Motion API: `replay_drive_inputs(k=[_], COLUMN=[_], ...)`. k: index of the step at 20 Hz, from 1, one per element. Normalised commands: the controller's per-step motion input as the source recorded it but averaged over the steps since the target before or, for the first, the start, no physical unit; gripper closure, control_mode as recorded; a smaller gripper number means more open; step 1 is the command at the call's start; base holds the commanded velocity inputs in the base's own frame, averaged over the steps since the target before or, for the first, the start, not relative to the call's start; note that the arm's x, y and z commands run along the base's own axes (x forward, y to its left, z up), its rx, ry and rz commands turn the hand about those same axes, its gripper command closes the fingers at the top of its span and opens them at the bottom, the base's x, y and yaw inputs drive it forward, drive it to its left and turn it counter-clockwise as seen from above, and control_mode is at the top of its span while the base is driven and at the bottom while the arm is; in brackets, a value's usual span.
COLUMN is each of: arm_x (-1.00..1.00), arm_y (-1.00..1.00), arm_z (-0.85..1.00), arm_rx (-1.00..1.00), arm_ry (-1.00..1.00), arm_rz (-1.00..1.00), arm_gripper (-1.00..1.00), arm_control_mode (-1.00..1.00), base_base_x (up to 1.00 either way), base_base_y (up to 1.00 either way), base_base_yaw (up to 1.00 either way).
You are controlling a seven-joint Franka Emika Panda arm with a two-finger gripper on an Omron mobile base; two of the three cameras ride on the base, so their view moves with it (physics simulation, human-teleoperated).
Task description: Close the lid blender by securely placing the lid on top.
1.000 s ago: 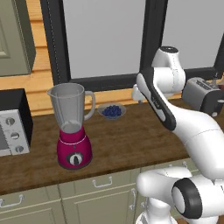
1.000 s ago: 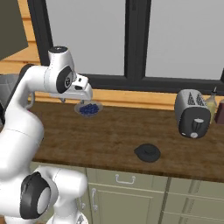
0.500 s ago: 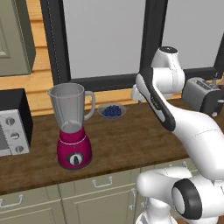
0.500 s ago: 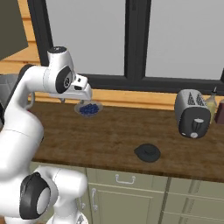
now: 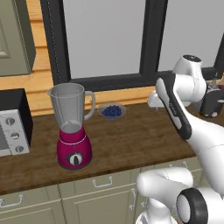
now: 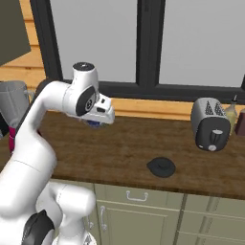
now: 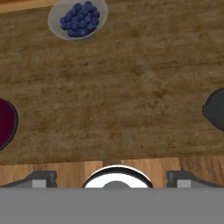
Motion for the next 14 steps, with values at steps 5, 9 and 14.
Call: replay_drive_inputs(k=[5,9,14], arm_x=[-0.23,-0.01,0.00], arm_y=[-1.00,-0.87,-0.70], arm_z=[-0.49,-0.53,-0.46], arm_rx=[0.05,0.00,0.00], arm_ry=[0.04,0.13,0.13], arm_rz=[-0.12,-0.12,-0.10], arm_gripper=[-1.00,-1.00,-1.00], arm_control_mode=[-1.00,-1.00,-1.00], base_base_x=[0.00,0.00,0.00], base_base_y=[0.00,0.00,0.00], base_base_yaw=[0.00,0.00,0.00])
